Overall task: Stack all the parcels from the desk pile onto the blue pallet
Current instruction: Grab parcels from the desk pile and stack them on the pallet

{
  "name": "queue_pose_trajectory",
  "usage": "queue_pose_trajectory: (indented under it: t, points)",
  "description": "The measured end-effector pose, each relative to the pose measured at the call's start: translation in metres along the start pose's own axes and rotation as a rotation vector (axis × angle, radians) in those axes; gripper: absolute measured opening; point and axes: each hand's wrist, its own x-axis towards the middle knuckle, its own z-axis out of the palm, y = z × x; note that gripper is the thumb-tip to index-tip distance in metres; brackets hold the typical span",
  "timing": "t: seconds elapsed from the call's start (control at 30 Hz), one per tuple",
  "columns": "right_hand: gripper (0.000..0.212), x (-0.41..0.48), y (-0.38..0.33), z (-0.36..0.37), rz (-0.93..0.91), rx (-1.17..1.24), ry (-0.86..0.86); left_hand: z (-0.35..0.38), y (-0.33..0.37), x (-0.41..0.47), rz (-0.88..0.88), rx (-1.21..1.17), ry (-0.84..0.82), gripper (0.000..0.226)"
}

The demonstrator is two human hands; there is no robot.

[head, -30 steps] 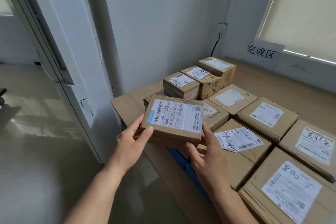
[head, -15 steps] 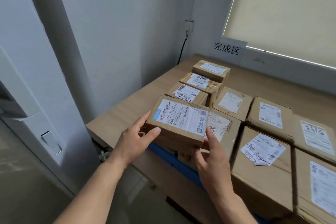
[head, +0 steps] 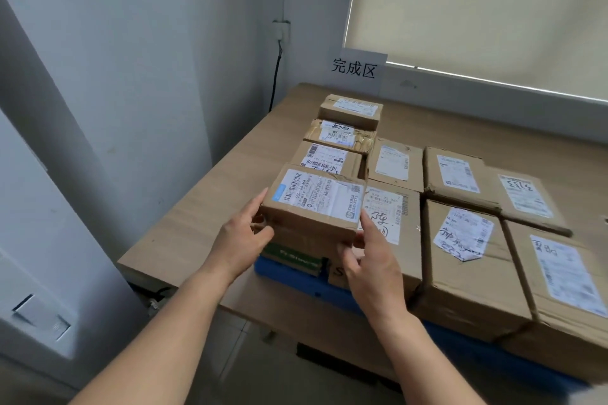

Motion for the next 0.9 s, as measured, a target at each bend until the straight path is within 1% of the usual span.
queue_pose_trajectory:
  t: [0.1, 0.2, 0.27, 0.57, 0.77, 0.9]
  points:
    - [0.068, 0.001, 0.001, 0.001, -0.005, -0.083, -0.013, 0.0, -0.008, 0.005, -0.003, 0.046, -0.029, 0.061]
    - [0.065, 0.004, 0.001, 0.001, 0.013, -0.136, -0.049, 0.002, -0.012, 0.007, -0.004, 0.088, -0.06, 0.046]
    - [0.063, 0.006, -0.001, 0.002, 0.03, -0.138, -0.061, 0.002, -0.013, 0.01, -0.027, 0.075, -0.069, 0.042]
    - [0.06, 0.013, -0.001, 0.003, 0.037, -0.129, -0.071, 0.003, -0.016, 0.018, -0.046, -0.042, -0.083, 0.04]
    - [0.057, 0.017, -0.001, 0.007, 0.025, -0.145, -0.059, 0.001, -0.019, 0.023, -0.051, -0.012, -0.097, 0.04]
    - [0.059, 0.018, -0.001, 0.006, 0.009, -0.147, -0.048, 0.001, -0.017, 0.028, -0.06, 0.007, -0.088, 0.035]
